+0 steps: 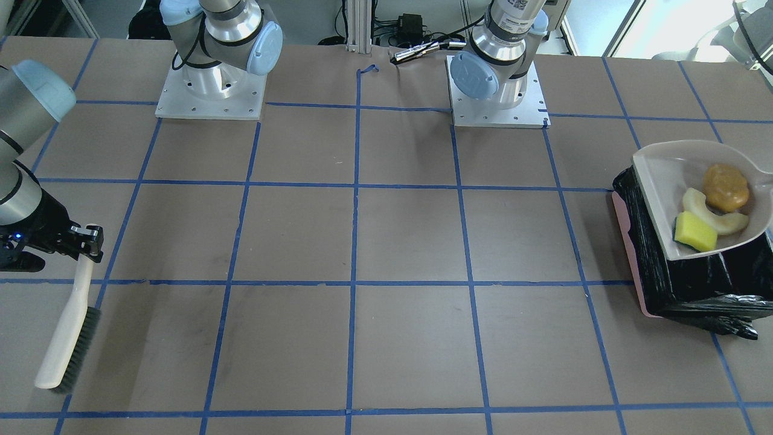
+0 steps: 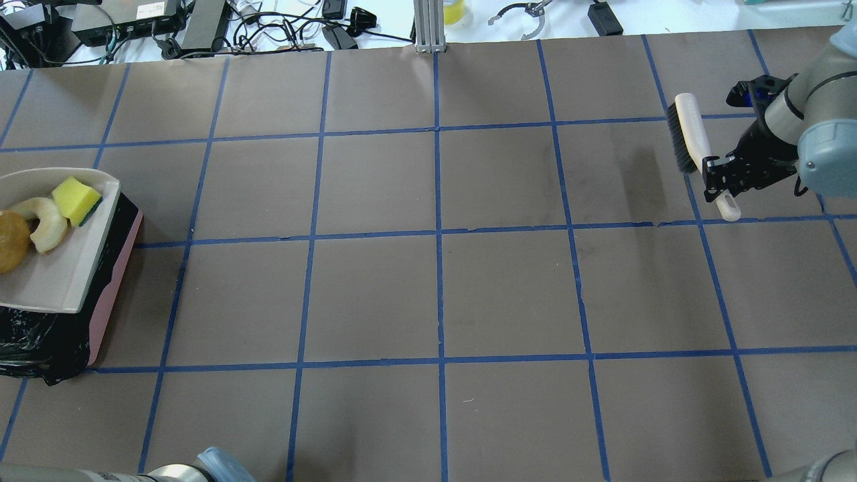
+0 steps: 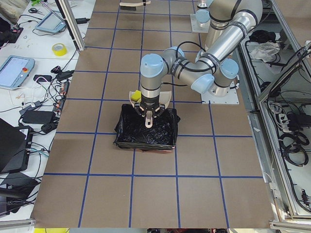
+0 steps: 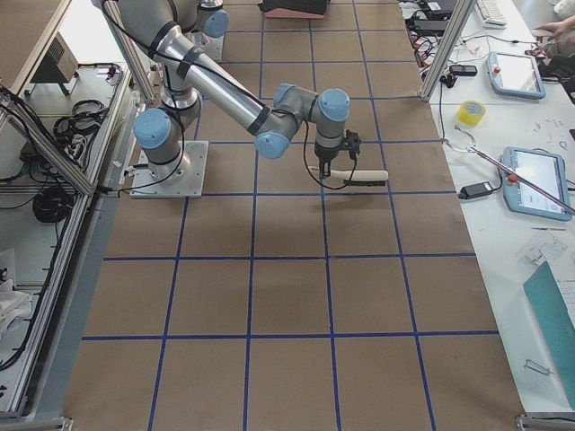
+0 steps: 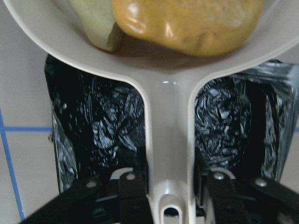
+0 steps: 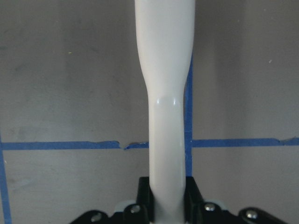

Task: Sweep and dump trash into bin
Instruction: 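Tip the dustpan over the black trash bag while the right gripper lowers the brush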

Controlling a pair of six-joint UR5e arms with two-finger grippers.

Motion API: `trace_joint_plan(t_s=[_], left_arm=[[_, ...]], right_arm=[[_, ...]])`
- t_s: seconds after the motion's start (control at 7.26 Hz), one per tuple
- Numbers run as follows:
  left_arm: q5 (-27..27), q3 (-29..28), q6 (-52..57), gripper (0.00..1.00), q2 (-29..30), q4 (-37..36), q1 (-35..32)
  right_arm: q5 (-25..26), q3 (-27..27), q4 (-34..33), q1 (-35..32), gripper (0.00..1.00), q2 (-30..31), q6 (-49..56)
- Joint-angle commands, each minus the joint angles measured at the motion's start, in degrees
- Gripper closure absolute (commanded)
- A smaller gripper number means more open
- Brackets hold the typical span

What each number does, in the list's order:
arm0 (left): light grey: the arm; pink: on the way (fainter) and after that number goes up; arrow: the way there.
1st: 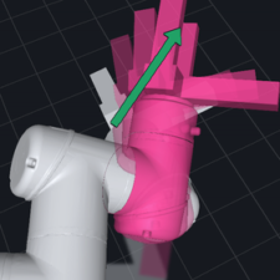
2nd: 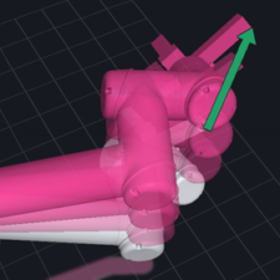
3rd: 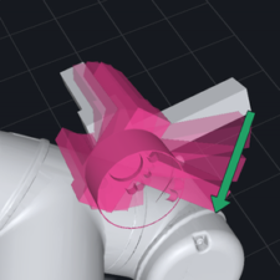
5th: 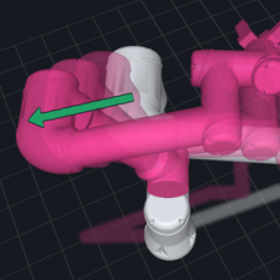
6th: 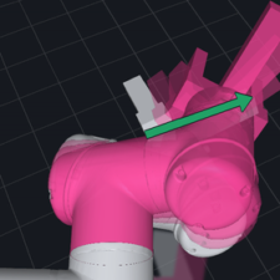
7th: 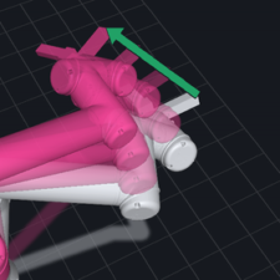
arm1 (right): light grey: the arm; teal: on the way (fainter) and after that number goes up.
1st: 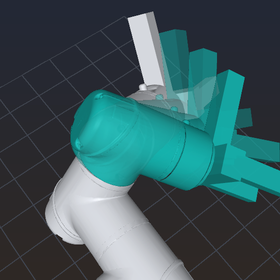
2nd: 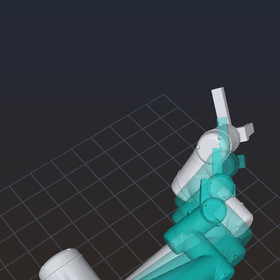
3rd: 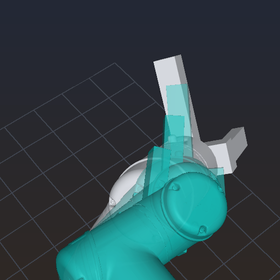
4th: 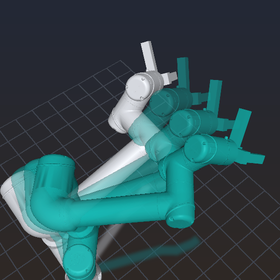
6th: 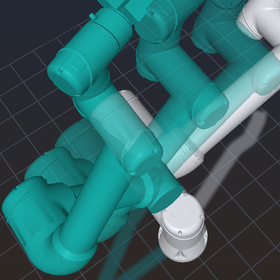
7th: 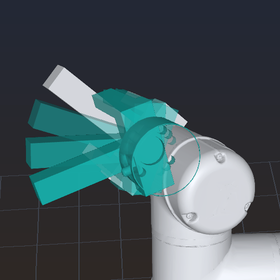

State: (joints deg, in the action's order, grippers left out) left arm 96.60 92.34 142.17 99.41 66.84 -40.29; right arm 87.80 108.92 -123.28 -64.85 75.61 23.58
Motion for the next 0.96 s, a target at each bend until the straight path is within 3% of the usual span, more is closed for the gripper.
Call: trace_joint_plan(t_s=[0.0,0.28,0.41,0.69,0.83], left_arm=[[6.1,-1.0,1.3,0.76,1.5,-7.7,0.7],[12.8,-0.4,2.9,0.76,1.8,-16.3,0.7],[15.3,-0.1,4.1,0.76,2.3,-18.7,0.3],[22.0,2.0,9.6,0.75,3.1,-29.0,-4.1],[27.4,3.0,13.7,0.75,3.4,-35.7,-7.2]], right_arm=[[0.0,3.7,-3.3,0.2,1.0,-0.6,1.1],[0.8,3.8,-3.5,0.2,1.0,-0.6,3.1],[0.9,3.8,-3.5,0.2,0.74,-0.6,3.0],[0.9,3.4,-3.6,0.2,0.37,-0.6,2.3],[0.6,3.4,-3.7,0.2,0.37,-0.6,3.0]])
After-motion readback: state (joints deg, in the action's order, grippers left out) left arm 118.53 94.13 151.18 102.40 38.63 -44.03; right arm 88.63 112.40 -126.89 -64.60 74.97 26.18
